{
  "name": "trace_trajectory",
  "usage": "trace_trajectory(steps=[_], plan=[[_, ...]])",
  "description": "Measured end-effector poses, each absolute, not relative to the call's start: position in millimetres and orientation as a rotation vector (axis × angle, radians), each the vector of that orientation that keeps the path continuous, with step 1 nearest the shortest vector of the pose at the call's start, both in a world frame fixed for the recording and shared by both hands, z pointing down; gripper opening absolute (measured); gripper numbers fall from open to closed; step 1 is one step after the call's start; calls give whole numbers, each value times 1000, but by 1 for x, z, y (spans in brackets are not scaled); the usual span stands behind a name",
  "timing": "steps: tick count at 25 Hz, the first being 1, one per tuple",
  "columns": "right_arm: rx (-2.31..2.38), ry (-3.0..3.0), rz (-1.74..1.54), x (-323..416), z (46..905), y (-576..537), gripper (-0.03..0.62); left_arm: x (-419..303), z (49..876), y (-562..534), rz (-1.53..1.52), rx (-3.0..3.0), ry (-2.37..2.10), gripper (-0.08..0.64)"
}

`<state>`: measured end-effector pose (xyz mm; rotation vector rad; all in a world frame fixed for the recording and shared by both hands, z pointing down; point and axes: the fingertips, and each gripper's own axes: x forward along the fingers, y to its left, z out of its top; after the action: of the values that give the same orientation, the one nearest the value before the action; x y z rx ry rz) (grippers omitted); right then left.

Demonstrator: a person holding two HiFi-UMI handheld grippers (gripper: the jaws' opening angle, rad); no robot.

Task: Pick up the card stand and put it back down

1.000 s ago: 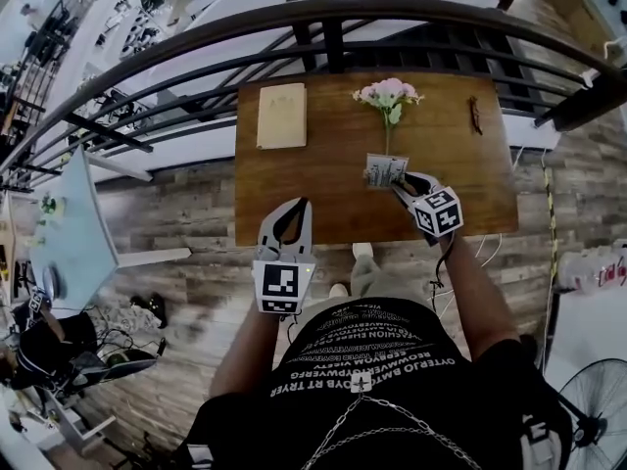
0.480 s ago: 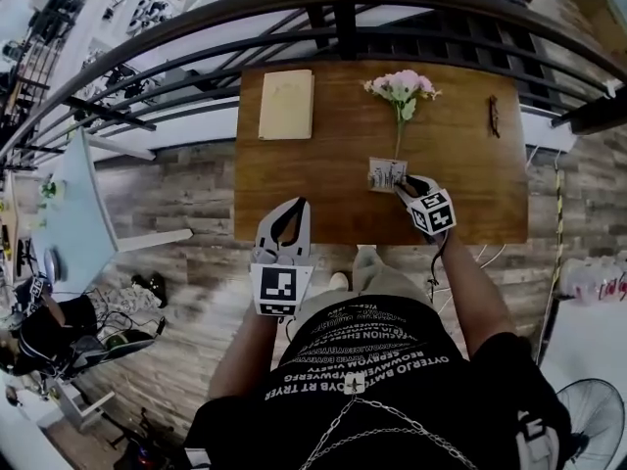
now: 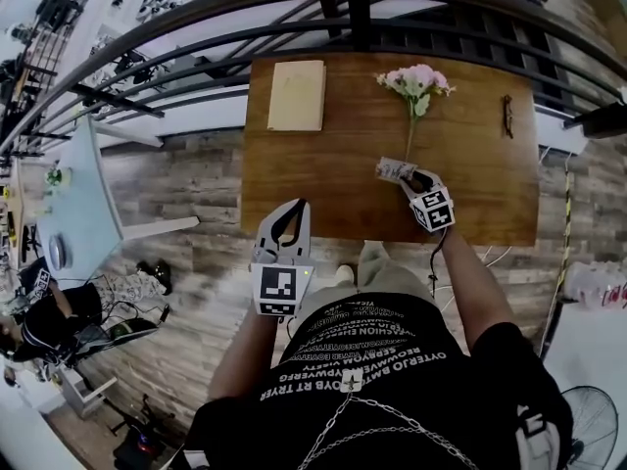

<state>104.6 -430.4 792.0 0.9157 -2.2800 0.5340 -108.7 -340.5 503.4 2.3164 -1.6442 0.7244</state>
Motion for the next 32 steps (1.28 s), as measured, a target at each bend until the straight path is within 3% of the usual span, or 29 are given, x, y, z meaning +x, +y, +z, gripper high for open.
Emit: trace_trajectory(steps=[4,7,12,14,18,32], plan=[[921,-2241,455,105,796,-431,165,-109,498,-336,717,2331,-1645,28],[965,-2202,414,117,794,-431,209,-107,490,-331,705,2359,-1637,28],[1124,-2247,432,136,750,-421,216,-117,478,-313,632,2377,-1647,28],[1199,-2257,453,148,727,-416,184,-124,470,-309,538,2378,-1664,26],[1351,-2277,413,172,664,-398,23,-125,446,-302,449,2448,-1702,26],[1603,-2439,237,159,462,-291,14,-122,396,-243,205,2587,-1563,26]])
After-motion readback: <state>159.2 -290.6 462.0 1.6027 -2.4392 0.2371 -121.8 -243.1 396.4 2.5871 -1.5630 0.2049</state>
